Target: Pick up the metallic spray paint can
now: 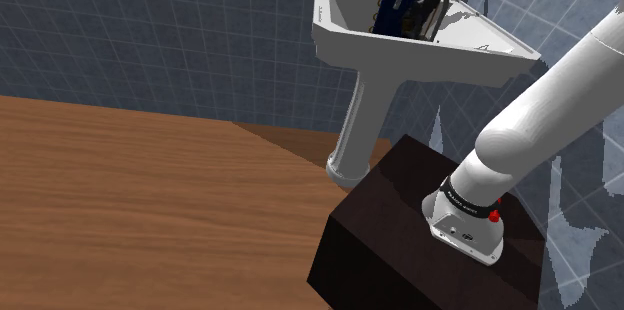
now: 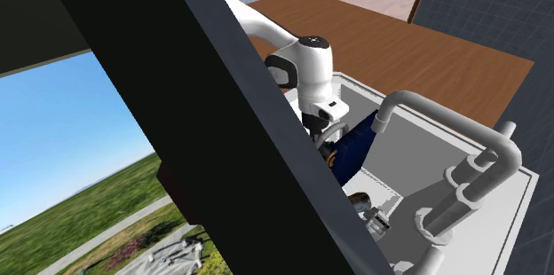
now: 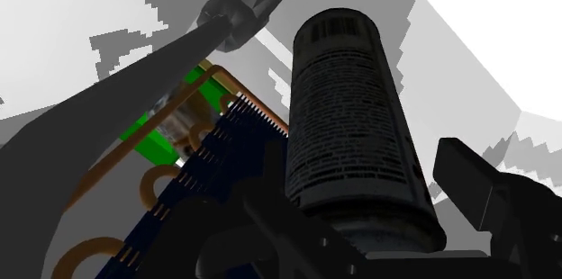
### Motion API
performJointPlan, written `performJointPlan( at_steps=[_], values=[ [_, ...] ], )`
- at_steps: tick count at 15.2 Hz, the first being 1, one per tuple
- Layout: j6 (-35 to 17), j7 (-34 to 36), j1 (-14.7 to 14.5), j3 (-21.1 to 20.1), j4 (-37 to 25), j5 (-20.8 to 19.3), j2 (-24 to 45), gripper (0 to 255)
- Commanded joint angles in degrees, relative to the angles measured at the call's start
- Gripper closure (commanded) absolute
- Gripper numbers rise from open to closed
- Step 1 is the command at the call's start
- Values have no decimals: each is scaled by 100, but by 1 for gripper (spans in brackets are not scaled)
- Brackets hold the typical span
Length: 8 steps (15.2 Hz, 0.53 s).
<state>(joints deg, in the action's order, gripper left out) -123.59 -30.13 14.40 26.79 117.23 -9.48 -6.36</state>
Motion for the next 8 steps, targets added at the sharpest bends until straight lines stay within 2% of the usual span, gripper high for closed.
performJointPlan(
  at_steps=[1,8],
  values=[
    [20,-12,15,13,-241,1,-49,255],
    [555,-53,-5,-13,-730,16,-100,255]
  ],
)
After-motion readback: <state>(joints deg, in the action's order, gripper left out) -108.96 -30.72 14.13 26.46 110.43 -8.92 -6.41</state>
